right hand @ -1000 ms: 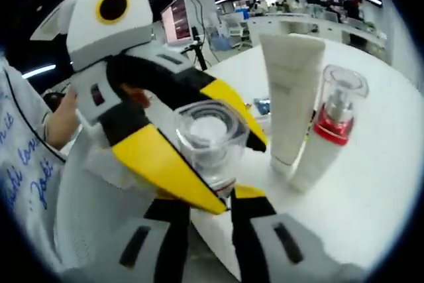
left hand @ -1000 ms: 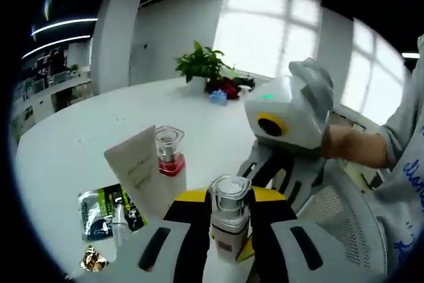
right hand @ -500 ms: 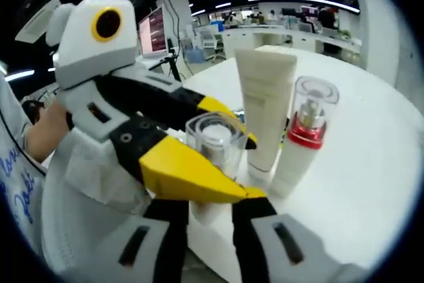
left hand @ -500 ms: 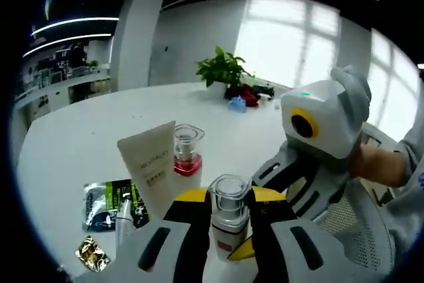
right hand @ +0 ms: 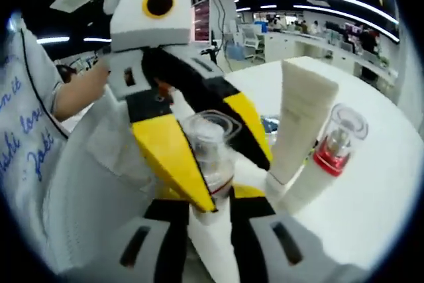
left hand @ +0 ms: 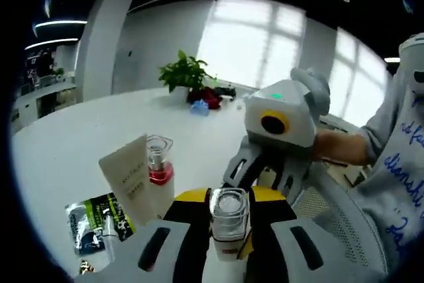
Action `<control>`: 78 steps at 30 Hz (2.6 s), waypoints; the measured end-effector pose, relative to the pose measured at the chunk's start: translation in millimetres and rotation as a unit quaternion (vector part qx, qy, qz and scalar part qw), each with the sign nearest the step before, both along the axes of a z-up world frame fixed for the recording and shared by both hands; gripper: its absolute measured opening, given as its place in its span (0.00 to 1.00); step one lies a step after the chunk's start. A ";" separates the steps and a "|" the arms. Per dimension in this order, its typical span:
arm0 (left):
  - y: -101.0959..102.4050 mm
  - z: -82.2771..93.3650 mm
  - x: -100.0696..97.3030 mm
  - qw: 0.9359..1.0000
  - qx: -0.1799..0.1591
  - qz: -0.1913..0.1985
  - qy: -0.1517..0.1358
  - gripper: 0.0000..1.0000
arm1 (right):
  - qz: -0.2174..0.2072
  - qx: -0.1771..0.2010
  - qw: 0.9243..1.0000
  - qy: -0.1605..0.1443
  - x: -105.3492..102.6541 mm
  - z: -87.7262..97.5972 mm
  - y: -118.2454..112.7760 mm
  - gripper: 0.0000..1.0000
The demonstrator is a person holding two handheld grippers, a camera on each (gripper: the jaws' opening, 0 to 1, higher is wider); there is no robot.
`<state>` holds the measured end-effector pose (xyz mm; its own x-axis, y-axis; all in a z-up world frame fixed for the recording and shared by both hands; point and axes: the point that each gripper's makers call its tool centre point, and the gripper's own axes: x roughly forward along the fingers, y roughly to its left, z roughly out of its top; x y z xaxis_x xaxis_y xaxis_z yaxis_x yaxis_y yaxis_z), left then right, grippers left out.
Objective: Arrange the skincare products in the storage area until every visible bottle or jar stands upright without overlapping.
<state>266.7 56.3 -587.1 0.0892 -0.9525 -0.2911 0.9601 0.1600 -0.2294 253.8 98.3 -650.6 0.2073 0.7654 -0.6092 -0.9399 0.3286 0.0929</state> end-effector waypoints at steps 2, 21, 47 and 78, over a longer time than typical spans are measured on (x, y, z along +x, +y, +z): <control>-2.8 1.1 -5.6 1.000 0.000 -0.022 -0.007 0.21 | 0.021 0.004 1.000 0.001 -5.0 1.2 0.8 0.23; -7.0 7.1 -25.2 0.990 -0.004 -0.115 -0.079 0.19 | 0.065 -0.011 0.998 -0.021 -13.5 6.4 0.3 0.23; -13.9 2.5 27.2 0.996 0.000 0.053 -0.074 0.19 | -0.112 0.043 0.993 0.024 28.1 2.0 -18.2 0.19; -9.9 -55.9 26.1 0.988 0.122 0.057 -0.074 0.19 | 0.019 -0.058 0.997 -0.049 39.0 -53.1 -27.0 0.19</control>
<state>292.8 46.4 -642.9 0.2496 -0.8371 -0.4867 0.9530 0.3014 -0.0297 292.7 71.4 -703.7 0.2425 0.6991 -0.6727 -0.9544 0.2965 -0.0360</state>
